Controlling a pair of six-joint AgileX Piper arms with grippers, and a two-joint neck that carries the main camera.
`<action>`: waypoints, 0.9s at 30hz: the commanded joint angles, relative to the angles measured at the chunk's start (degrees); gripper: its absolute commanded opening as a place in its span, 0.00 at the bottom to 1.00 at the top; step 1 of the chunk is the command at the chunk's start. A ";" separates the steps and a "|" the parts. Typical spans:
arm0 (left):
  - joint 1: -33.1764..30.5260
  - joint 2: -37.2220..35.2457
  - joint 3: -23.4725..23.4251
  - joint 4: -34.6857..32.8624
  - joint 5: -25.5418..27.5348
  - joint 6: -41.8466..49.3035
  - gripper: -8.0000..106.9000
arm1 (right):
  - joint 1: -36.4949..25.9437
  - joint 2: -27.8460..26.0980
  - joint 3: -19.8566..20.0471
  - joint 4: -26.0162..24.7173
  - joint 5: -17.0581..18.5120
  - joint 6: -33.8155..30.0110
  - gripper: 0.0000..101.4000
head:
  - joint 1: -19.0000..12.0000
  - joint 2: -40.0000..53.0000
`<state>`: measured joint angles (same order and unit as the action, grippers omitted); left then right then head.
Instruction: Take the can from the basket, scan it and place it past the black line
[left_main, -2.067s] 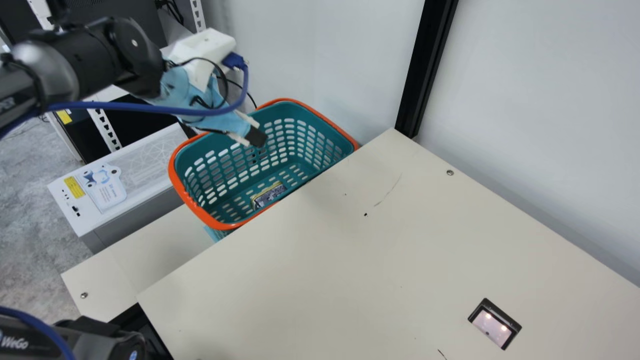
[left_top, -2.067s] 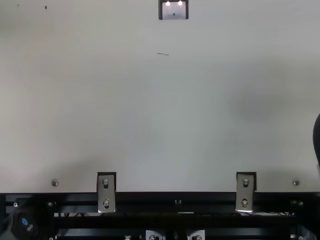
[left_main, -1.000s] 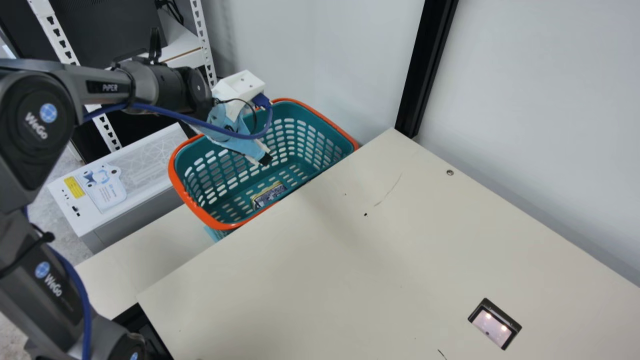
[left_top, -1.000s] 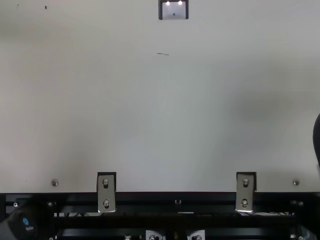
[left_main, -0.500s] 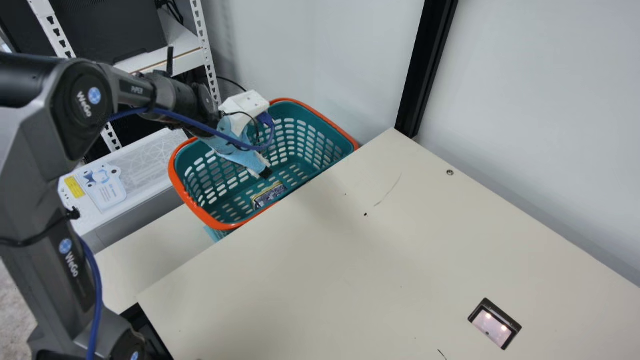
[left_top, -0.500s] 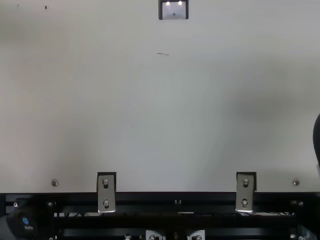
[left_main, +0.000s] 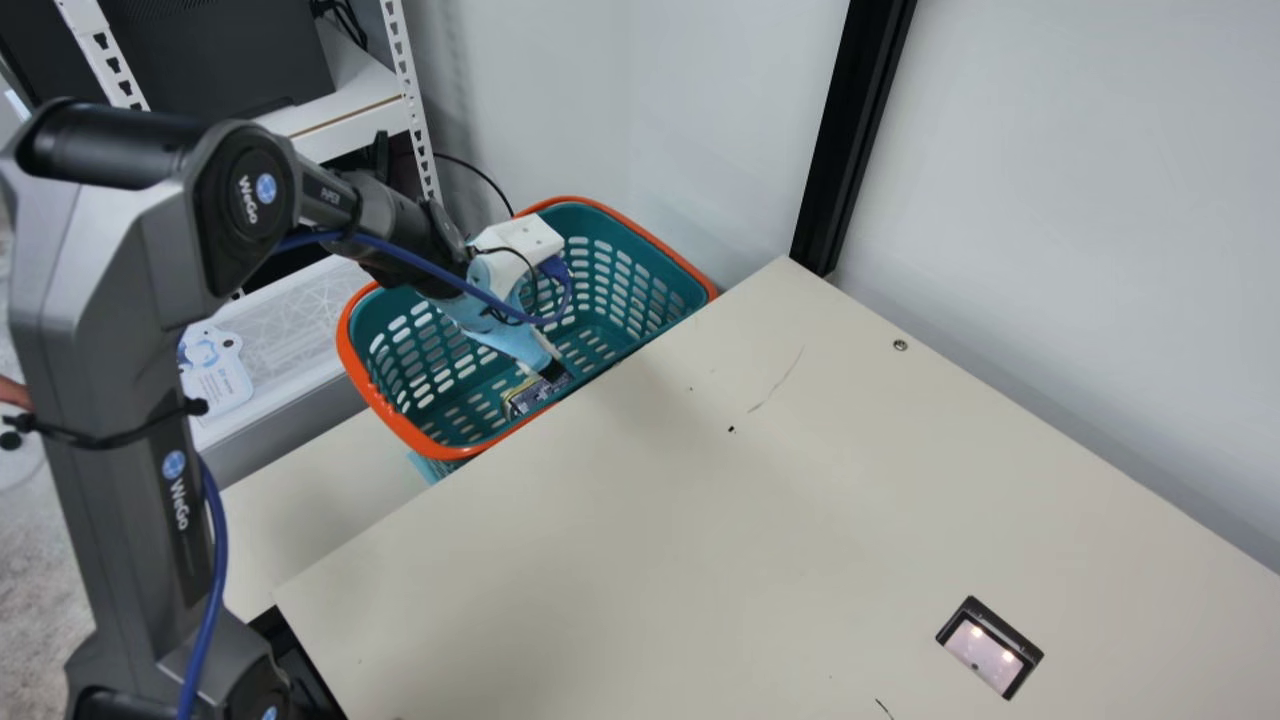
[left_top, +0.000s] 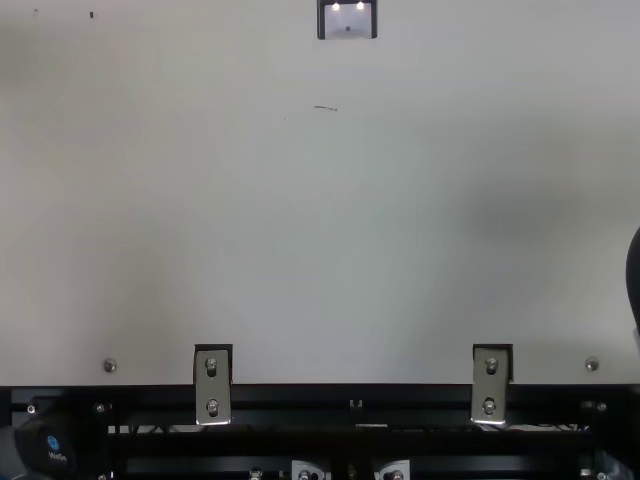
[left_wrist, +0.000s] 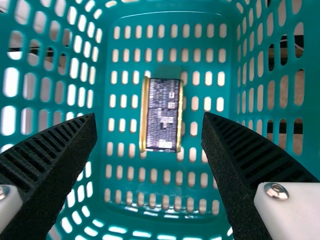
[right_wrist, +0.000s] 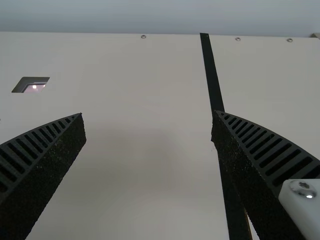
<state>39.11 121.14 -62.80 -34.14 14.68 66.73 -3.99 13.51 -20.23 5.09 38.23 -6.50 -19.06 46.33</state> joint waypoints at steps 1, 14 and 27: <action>-0.23 0.84 -0.22 -1.03 -0.07 1.08 0.85 | 0.00 0.00 0.00 0.00 0.00 0.00 1.00 | -3.69 1.76; -1.07 8.18 -2.99 -9.00 -2.21 9.10 0.85 | 0.00 0.00 0.00 0.00 0.00 0.00 1.00 | -3.69 1.76; -0.52 15.56 -8.25 -16.97 -4.21 18.00 0.85 | 0.00 0.00 0.00 0.00 0.00 0.00 1.00 | -3.69 1.76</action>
<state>38.51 136.27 -70.76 -50.46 10.44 84.12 -3.99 13.51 -20.23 5.09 38.23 -6.50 -19.35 46.33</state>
